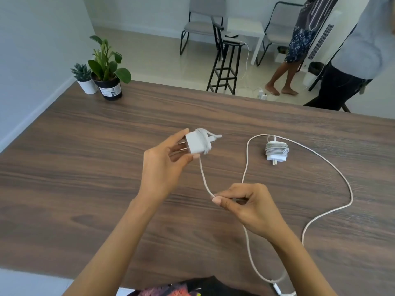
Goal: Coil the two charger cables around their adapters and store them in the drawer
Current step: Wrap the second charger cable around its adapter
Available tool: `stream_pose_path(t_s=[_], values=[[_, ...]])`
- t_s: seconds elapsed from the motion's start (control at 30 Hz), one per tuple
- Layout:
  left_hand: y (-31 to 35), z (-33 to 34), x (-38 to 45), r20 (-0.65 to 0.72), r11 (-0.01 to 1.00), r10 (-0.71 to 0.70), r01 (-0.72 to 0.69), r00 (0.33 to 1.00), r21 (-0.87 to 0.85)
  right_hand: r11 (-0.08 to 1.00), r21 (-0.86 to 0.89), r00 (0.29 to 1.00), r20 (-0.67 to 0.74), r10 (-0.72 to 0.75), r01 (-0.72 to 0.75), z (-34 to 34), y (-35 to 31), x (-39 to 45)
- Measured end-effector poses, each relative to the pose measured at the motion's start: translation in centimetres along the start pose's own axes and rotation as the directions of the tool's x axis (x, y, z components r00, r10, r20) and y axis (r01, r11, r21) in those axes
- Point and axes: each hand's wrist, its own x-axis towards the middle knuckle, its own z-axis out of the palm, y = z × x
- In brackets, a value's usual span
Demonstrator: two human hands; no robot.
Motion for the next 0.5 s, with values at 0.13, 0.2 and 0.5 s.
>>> stream_pose_path(t_s=[0.13,0.2,0.5], values=[[-1.3,0.4,-0.9,0.040,0.999,0.017,-0.018,0.999,0.036,0.988,-0.101,0.993,-0.004,-0.114,0.113,-1.1,-1.9,-0.5],[-1.8,0.5,-1.3,0.064,0.997,0.048,-0.052,0.997,0.063,0.977,-0.150,0.987,-0.020,-0.157,0.152,-1.7,-2.3,-0.4],[-2.3,0.7,-2.7,0.228,0.995,0.072,-0.087,0.971,0.057,0.930,-0.290,0.958,-0.105,-0.267,0.227,-3.2,-3.6,2.5]])
